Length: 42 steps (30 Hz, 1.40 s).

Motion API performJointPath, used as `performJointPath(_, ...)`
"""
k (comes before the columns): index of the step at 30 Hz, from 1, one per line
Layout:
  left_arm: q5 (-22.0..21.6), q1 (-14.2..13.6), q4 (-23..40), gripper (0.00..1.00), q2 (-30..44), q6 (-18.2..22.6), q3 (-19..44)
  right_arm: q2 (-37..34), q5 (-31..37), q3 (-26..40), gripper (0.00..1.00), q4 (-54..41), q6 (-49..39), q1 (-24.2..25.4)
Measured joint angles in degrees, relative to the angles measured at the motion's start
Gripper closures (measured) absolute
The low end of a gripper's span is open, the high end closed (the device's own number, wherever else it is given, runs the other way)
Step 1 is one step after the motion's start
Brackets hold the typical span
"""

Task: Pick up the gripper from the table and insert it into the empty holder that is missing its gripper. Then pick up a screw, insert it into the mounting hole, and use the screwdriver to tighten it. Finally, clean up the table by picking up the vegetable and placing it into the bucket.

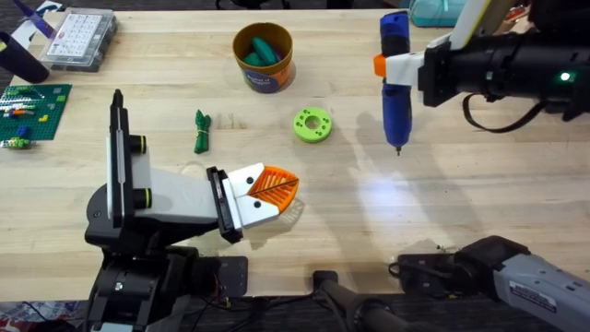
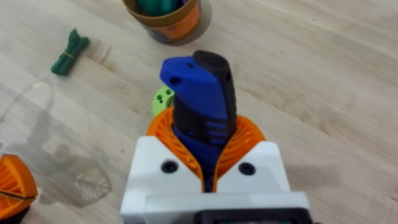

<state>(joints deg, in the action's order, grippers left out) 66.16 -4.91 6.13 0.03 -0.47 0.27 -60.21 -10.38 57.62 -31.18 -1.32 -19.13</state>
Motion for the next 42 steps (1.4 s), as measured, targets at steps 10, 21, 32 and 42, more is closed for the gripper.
performJointPath(10, 0.1, 0.0, 0.3, 0.980, 0.0, 0.0, 0.0, -0.6, -2.4, -0.8, 0.948, 4.3, -0.1, 0.0)
performJointPath(21, 0.1, 0.0, 0.3, 0.980, 0.0, 0.0, 0.0, -1.3, -17.9, -1.1, 0.948, 32.9, -0.1, 0.1)
performJointPath(32, 0.1, 0.0, 0.3, 0.981, 0.0, 0.0, 0.0, -10.5, -33.2, 2.2, 0.948, 49.2, 8.2, 1.5)
performJointPath(42, 0.1, 0.0, 0.3, 0.981, 0.0, 0.0, 0.0, -14.2, -42.2, 9.9, 0.948, 69.1, 18.2, -2.4)
